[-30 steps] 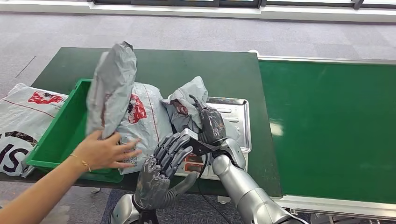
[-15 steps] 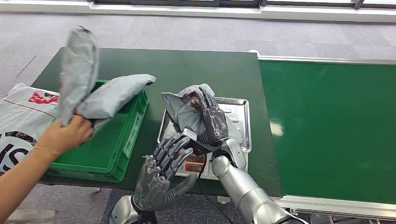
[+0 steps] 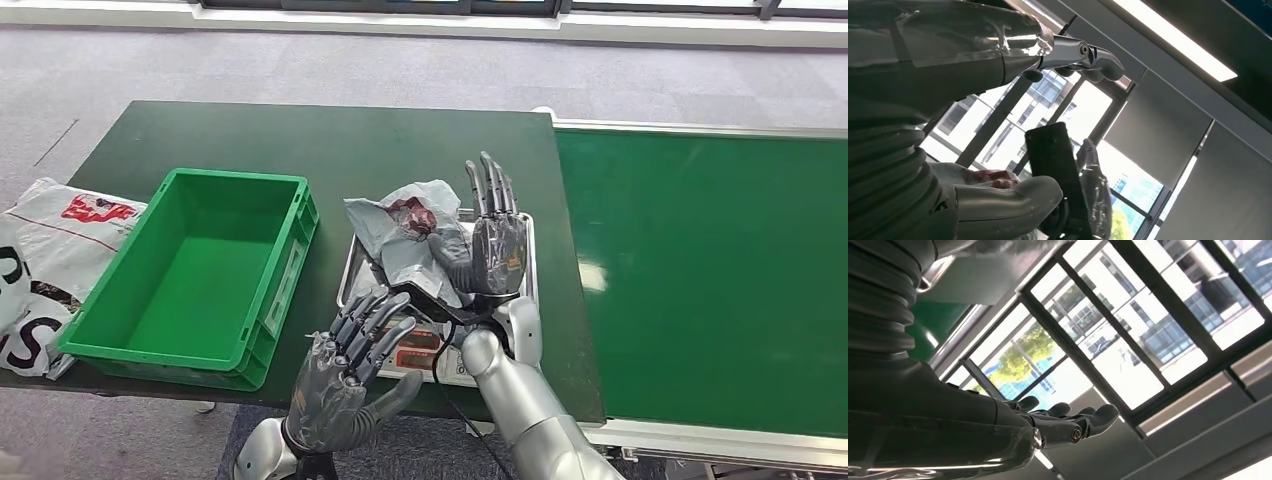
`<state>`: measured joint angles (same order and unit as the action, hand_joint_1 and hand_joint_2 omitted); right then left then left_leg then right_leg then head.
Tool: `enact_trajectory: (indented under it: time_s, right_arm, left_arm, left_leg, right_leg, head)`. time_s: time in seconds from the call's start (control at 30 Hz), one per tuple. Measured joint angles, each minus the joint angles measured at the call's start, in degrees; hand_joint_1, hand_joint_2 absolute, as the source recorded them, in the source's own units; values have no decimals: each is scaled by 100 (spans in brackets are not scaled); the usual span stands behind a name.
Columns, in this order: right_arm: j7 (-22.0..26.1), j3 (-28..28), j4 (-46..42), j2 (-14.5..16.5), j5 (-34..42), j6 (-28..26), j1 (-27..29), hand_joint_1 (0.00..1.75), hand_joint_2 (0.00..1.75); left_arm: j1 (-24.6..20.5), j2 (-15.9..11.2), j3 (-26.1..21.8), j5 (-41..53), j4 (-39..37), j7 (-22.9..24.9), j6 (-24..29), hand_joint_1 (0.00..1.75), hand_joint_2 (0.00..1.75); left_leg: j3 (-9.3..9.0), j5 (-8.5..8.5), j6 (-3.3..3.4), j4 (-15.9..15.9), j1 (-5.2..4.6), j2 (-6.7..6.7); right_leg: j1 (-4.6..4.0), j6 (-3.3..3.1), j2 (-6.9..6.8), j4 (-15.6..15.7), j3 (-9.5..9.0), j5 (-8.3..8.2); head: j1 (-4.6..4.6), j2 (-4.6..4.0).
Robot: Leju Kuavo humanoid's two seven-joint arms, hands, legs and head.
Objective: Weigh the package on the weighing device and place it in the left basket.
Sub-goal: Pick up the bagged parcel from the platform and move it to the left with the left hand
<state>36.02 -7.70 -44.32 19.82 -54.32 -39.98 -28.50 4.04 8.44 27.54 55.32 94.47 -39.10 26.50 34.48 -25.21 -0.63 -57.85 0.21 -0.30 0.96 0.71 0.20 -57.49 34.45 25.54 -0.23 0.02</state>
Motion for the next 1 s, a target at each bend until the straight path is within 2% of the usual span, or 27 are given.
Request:
enact_trajectory:
  time_s: [0.13, 0.3, 0.5, 0.73, 0.87, 0.93, 1.0]
  right_arm:
    - [224, 269, -833, 7, 208, -5, 305, 0, 175]
    - [377, 498, -2317, -15, 562, -17, 673, 0, 175]
    - [402, 633, -4026, -97, 1016, -20, 969, 0, 175]
    - [404, 676, -5015, -154, 1217, -21, 1150, 0, 175]
    - [405, 632, -5397, -173, 1363, -21, 1247, 0, 175]
    - [407, 567, -5491, -175, 1398, -20, 1270, 0, 175]
    - [407, 496, -5520, -176, 1456, -18, 1274, 0, 175]
  left_arm:
    - [-4, 1, -1, -8, -2, 29, -10, 0, 175]
    - [-44, 21, -28, -4, -47, 135, -25, 0, 175]
    - [-320, 151, -273, 542, -441, 582, 190, 0, 175]
    - [-622, 239, -613, 1011, -958, 877, 416, 0, 175]
    - [-1206, 222, -894, 2468, -1718, 1731, 978, 0, 175]
    - [-1690, 176, -984, 2946, -2305, 2280, 1180, 0, 175]
    - [-2292, 90, -893, 3014, -2961, 2912, 1224, 0, 175]
  left_leg:
    - [0, -1, 1, 0, -1, -1]
    - [-1, -4, 0, -1, -2, 1]
    - [-5, -5, 0, -1, -3, 3]
    - [-9, -4, -1, -1, -3, 6]
    - [-8, 1, -3, 0, -2, 4]
    - [-9, 8, -8, -1, -2, 5]
    - [-7, 17, -11, -1, -1, 4]
  right_leg:
    - [1, 0, -1, 2, 1, 0]
    - [2, 1, 0, 3, 2, 0]
    - [3, 1, 2, 4, 0, 0]
    - [2, 0, 6, 3, 1, 0]
    - [2, -2, 2, 2, -2, -3]
    - [1, -6, 3, 0, 1, -10]
    - [1, -8, 4, 0, 3, -17]
  head:
    - [-1, 0]
    - [1, 0]
    - [2, 0]
    - [2, 0]
    - [2, 0]
    - [2, 0]
    - [1, 0]
